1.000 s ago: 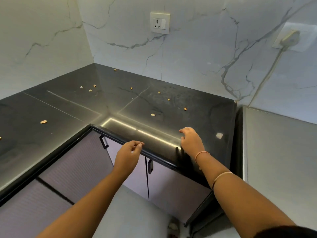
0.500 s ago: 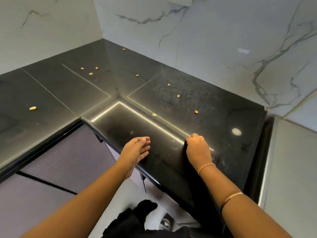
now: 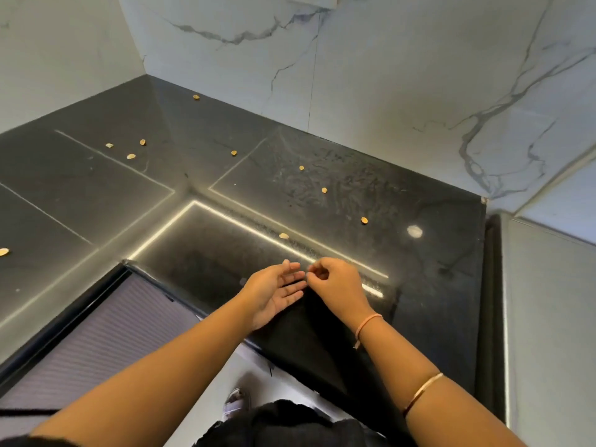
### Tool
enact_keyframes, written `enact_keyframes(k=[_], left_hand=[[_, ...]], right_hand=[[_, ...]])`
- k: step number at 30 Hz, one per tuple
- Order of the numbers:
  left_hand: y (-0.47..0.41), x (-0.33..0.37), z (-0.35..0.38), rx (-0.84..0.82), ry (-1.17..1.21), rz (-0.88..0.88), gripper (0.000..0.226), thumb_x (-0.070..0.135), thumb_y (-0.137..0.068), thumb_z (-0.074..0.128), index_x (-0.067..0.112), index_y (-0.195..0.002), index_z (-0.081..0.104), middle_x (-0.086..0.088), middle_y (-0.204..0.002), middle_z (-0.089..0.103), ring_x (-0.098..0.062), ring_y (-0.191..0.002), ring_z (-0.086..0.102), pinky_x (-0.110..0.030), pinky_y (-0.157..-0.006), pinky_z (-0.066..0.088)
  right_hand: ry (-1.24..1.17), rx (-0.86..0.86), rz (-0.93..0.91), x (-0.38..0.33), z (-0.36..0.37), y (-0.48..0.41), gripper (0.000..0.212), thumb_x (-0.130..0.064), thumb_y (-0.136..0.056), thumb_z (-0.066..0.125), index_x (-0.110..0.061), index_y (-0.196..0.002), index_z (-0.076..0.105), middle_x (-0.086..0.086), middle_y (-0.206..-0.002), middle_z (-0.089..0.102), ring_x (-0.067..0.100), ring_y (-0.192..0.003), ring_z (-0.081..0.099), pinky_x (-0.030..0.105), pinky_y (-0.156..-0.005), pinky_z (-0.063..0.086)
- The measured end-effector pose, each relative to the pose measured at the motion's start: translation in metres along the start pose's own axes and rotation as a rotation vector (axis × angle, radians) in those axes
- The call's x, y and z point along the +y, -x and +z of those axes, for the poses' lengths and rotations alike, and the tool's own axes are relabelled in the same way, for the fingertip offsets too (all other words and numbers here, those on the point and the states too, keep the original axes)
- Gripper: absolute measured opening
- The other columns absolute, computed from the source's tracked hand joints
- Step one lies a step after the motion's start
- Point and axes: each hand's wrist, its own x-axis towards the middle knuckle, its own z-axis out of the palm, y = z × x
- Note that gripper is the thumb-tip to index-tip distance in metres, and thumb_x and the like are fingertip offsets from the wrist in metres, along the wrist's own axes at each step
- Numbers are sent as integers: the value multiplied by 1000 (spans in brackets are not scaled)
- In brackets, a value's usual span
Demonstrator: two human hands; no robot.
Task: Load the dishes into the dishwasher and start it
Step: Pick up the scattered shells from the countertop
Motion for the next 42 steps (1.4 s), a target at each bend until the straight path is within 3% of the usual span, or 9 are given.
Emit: enact_keyframes(k=[5,10,14,17,19,26,34,39,42], left_hand=[[-5,22,-9,6,183,-89,36,23,-102,34,1,-92,61,-13,-74,68,-21,-78,59,-31,-76,48],[-11,46,-33,162,254,-87,32,15,-101,34,0,-84,57,-12,-81,57,-18,-74,55,-25,-70,47],[-16,63,-49,203,199,-58,25,9,-100,38,1,-88,58,-9,-81,58,-13,-69,54,-23,-64,46],[-19,74,-55,182,162,-33,28,-2,-98,33,-2,-115,55,-11,-93,60,-15,-81,58,-25,-70,48],[-21,81,-57,161,163,-25,38,-8,-97,27,-3,-129,48,-15,-119,58,-21,-111,57,-28,-84,47],[-30,91,-61,81,144,-74,38,-7,-97,25,-6,-128,47,-20,-132,50,-30,-128,45,-37,-105,37],[-36,103,-64,-86,206,-160,39,19,-102,31,-6,-93,60,-18,-76,70,-25,-85,63,-36,-83,51],[-41,111,-71,-49,204,-173,28,10,-99,34,0,-91,58,-12,-83,61,-17,-77,58,-24,-66,54],[-42,113,-78,-8,206,-172,26,9,-99,35,2,-89,59,-8,-80,57,-14,-70,55,-20,-52,53]], right_hand=[[-93,-46,-81,-40,25,-11,15,-16,-85,64,-13,-97,72,2,-93,67,13,-87,62,26,-81,49],[3,96,-92,-37,35,-49,26,-8,-92,52,-5,-115,65,10,-114,62,21,-105,58,24,-92,41],[377,-30,-183,-26,52,-70,36,-3,-92,44,-6,-126,56,12,-120,55,33,-109,51,36,-90,42],[549,-15,-253,-28,63,-66,23,5,-88,44,-2,-102,61,15,-103,57,34,-98,51,36,-74,42],[554,11,-246,-33,64,-67,16,12,-83,47,2,-84,59,20,-91,56,36,-88,53,36,-63,38],[167,102,69,-49,59,-85,13,-8,-83,55,-7,-90,67,7,-93,64,21,-88,58,30,-76,46],[-66,75,-93,-88,72,-74,8,-13,-82,65,-14,-88,71,-3,-84,63,8,-77,59,18,-72,49],[-31,245,-86,-78,62,-85,12,-10,-87,61,-10,-93,71,1,-88,64,10,-77,57,10,-69,42],[145,297,-19,-48,41,-102,24,-3,-89,53,-5,-107,68,8,-105,64,17,-96,58,14,-85,37]])
